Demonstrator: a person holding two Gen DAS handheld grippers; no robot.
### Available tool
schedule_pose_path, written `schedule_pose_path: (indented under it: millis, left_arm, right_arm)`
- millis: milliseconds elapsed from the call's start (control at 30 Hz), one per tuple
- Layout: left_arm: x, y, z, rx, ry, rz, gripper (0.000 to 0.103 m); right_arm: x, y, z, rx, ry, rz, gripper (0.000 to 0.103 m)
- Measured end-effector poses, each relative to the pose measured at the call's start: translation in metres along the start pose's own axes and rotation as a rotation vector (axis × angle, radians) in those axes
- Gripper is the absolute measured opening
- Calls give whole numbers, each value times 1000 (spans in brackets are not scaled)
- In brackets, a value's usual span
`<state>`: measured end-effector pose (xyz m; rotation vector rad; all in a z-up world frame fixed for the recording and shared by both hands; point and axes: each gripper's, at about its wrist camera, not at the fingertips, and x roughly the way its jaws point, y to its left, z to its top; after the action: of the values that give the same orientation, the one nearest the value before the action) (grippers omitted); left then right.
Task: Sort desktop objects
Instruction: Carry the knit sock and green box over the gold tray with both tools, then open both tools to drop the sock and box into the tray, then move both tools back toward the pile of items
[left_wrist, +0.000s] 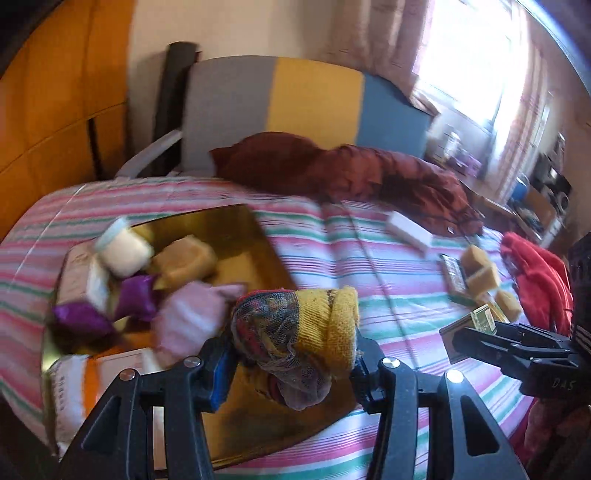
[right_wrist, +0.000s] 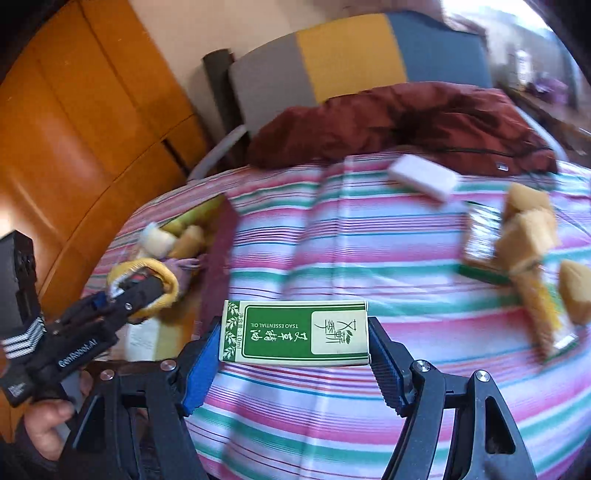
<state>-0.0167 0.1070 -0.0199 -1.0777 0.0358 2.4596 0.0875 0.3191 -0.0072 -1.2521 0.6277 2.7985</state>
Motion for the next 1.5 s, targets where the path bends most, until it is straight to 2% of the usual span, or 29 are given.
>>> schedule_pose_path:
  millis: [300, 433, 500, 533, 567, 700, 833, 933, 1067, 1200, 1300, 1500]
  left_arm:
    - [-10, 80, 7, -151, -42, 99, 52]
    - [-7, 109, 16, -187, -44, 135, 59]
    - [0, 122, 18, -209, -15, 136, 62]
    - [1, 127, 18, -223, -15, 141, 63]
    - [2, 131, 18, -228, -14, 144, 64]
    - [0, 146, 8, -255, -16, 178, 66]
    - [4, 157, 0, -288, 9, 190, 80]
    - [2, 162, -8, -322, 7, 202, 80]
    - [-9, 159, -16, -334, -11, 206, 80]
    - [-29, 146, -17, -294, -51, 205, 80]
    - [-40, 128, -13, -228, -74, 213, 80]
    - [-48, 93, -8, -122, -87, 172, 79]
  right_arm:
    - [41, 77, 31, -103, 48, 135, 74]
    - [65, 104, 61, -79, 60, 207, 74]
    - [78, 118, 81, -65, 53, 244, 78]
    - [84, 123, 90, -51, 49, 255, 87]
    - [90, 128, 99, -35, 45, 264, 89]
    - [103, 139, 112, -5, 47, 278, 93]
    - [106, 134, 101, 20, 75, 289, 93]
    - [104, 128, 85, 26, 110, 282, 93]
    - [92, 122, 61, -13, 110, 228, 94]
    - [81, 119, 41, -54, 97, 175, 94]
    - [71, 118, 29, -77, 79, 139, 94]
    - [53, 114, 12, -112, 56, 85, 94]
